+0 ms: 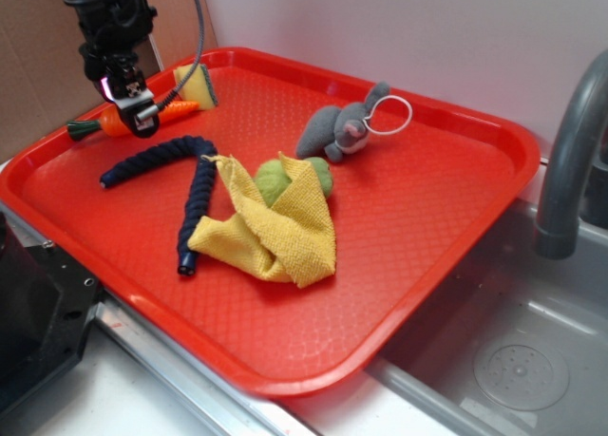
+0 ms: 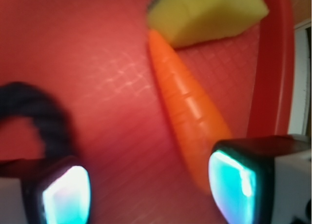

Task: Grab the carrot.

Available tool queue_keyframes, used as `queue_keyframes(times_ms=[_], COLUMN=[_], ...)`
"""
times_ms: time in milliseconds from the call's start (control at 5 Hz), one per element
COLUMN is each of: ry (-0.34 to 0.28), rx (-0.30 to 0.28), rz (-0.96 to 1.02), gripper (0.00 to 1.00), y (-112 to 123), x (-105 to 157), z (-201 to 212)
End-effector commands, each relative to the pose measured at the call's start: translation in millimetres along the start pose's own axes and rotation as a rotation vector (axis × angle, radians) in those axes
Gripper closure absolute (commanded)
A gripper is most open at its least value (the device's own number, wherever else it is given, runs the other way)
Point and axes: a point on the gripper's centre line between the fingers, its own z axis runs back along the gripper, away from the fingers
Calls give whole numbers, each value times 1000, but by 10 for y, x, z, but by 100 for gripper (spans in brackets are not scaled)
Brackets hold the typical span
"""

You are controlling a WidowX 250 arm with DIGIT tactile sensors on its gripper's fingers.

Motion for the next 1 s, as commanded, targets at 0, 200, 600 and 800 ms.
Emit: queue_keyframes(times_ms=[0, 200, 600, 800], ry=[-23, -78, -10, 23], rx=[46, 47, 0, -3], rz=[-39, -38, 69, 75], gripper=[0, 0, 0, 0], y=[85, 79, 107, 103], x=[192, 172, 175, 152], z=[-45, 146, -55, -181])
